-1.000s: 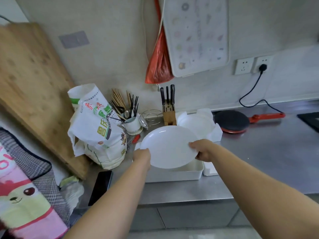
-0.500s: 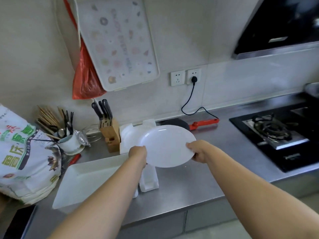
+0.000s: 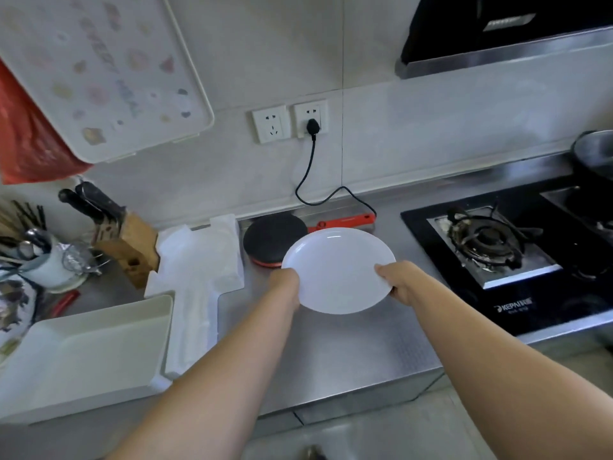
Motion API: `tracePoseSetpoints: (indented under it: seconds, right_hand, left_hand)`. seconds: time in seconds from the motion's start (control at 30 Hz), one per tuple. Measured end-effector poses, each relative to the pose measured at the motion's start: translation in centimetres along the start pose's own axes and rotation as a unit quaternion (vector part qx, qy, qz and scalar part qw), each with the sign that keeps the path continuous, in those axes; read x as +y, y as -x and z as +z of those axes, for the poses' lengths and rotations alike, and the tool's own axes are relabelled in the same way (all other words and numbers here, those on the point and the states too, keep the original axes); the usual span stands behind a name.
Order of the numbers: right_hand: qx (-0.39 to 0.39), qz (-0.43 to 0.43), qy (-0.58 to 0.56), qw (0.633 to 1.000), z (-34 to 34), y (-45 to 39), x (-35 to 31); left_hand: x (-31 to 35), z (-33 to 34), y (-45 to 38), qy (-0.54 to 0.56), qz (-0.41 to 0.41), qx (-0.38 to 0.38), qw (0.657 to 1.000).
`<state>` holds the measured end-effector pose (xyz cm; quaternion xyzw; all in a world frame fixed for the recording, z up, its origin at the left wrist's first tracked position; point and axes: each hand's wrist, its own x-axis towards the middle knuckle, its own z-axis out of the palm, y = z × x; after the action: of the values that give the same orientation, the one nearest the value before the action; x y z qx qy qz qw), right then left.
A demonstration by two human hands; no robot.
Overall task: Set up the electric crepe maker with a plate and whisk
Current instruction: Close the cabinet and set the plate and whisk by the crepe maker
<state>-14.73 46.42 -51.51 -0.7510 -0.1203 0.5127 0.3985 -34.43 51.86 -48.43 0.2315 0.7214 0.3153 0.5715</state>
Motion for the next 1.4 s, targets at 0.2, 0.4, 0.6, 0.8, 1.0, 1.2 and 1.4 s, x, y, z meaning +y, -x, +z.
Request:
tracePoseSetpoints:
  seconds: [0.2,0.4,0.6,0.8,1.0,1.2,1.4]
  right_hand:
    - [0.061,-0.002,0.080,0.995,-1.3,-5.5,-0.3]
    - [0.099,-0.042,0.199,0.974,-1.6,-11.2,-1.3]
    - [0.089,-0.056,0.253,0.962,-1.3,-14.0,-1.0]
    - [0.072,-0.052,0.267,0.960,-1.2,-16.5,0.8]
    - [0.124,-0.066,0.241,0.960,-2.2,-17.4,-0.2]
    - [0.090,-0.108,0.199,0.970,-0.5,-17.4,-1.2]
    - [0.063,-0.129,0.293,0.945,2.4,-16.8,-1.7]
  left_hand:
    - [-0.6,5.2,-5.2,-0.096,-0.013,-0.007,0.995]
    - [-1.2,8.6,-10.8,-0.260,-0.006,-0.048,0.964]
    - [-2.3,9.9,-14.4,-0.335,0.020,-0.032,0.941]
    - [-6.3,10.5,-21.2,-0.292,-0.023,-0.025,0.956]
    - [-6.2,10.6,-20.7,-0.272,0.003,-0.007,0.962]
    - [-4.0,10.2,-16.1,-0.200,0.005,-0.011,0.980]
    - [-5.2,9.8,-16.4,-0.162,0.003,-0.010,0.987]
